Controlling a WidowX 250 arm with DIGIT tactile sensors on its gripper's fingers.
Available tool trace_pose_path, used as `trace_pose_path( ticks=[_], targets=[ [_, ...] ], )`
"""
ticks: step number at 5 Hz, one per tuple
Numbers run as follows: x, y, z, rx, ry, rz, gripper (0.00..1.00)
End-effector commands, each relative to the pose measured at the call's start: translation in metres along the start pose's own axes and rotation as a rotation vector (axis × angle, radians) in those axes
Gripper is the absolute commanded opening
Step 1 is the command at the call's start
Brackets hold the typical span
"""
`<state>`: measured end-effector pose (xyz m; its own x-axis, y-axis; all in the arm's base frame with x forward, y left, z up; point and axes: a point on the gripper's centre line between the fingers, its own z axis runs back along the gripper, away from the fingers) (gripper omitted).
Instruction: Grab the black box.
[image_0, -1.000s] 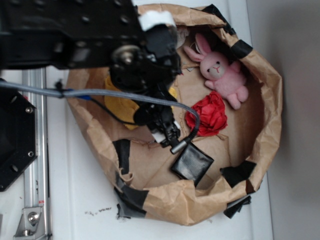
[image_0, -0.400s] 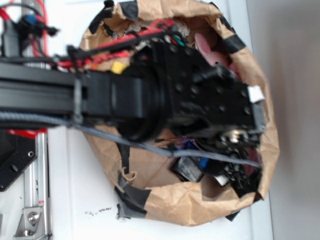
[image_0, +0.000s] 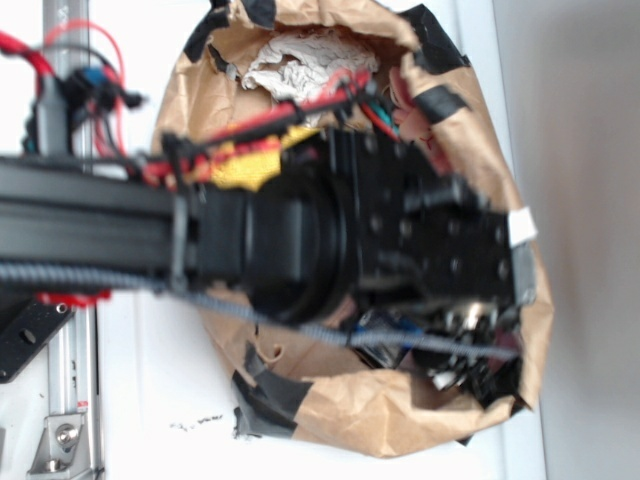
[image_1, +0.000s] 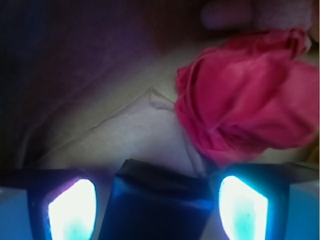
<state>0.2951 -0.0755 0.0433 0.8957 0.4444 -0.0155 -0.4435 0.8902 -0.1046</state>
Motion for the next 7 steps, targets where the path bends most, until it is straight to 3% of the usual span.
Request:
trace_pose_path(
  ticks=[1, 2, 3, 5, 6, 7],
  targets=[
    [-0.029, -0.005, -0.056, 0.071, 0.136, -0.061, 1.00],
    [-0.036, 0.007, -0.071, 0.090, 0.177, -0.058, 1.00],
    [-0.033, 0.019, -0.057, 0.092, 0.134, -0.066, 0.00],
    [-0.017, 0.053, 0.037, 0.166, -0.325, -0.259, 0.00],
    [-0.003, 0.057, 0.059, 0.175, -0.350, -0.311, 0.00],
    [0.018, 0.053, 0.063, 0.162, -0.292, -0.445, 0.00]
  ],
)
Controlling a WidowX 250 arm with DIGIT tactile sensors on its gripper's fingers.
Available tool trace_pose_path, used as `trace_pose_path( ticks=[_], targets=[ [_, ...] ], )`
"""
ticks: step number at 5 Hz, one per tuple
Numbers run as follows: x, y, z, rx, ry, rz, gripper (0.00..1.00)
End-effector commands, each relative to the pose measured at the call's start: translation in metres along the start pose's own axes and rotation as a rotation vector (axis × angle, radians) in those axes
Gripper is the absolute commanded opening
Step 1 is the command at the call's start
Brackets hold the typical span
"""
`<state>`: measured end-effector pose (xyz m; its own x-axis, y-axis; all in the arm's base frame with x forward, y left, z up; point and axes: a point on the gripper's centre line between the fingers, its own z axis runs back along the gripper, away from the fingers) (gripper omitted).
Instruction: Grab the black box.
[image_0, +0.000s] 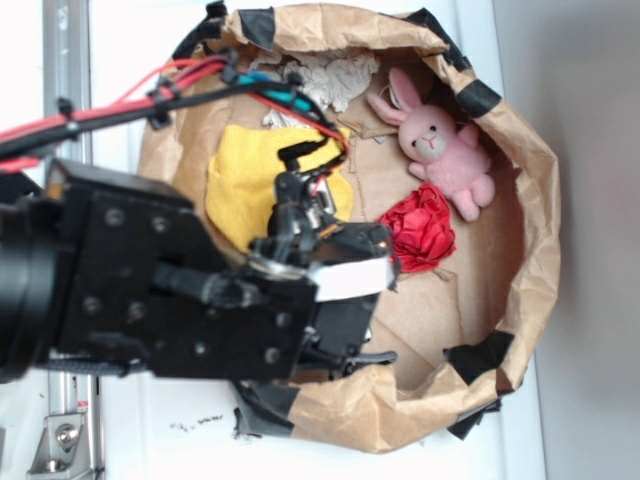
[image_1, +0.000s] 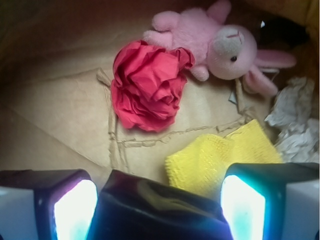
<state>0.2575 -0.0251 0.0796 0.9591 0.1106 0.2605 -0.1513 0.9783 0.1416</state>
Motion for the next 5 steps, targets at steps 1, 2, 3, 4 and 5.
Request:
trace_pose_path(
  ticks=[1, 2, 3, 4, 5],
  targets=[
    [0.043, 0.004, 0.013, -0.077, 0.028, -0.258, 0.00],
    [0.039, 0.018, 0.025, -0.102, 0.052, -0.284, 0.00],
    [0.030, 0.024, 0.034, -0.103, 0.041, -0.290, 0.00],
    [0.026, 0.033, 0.041, -0.150, 0.027, -0.269, 0.00],
    [0.033, 0.031, 0.039, -0.128, 0.018, -0.248, 0.00]
  ],
)
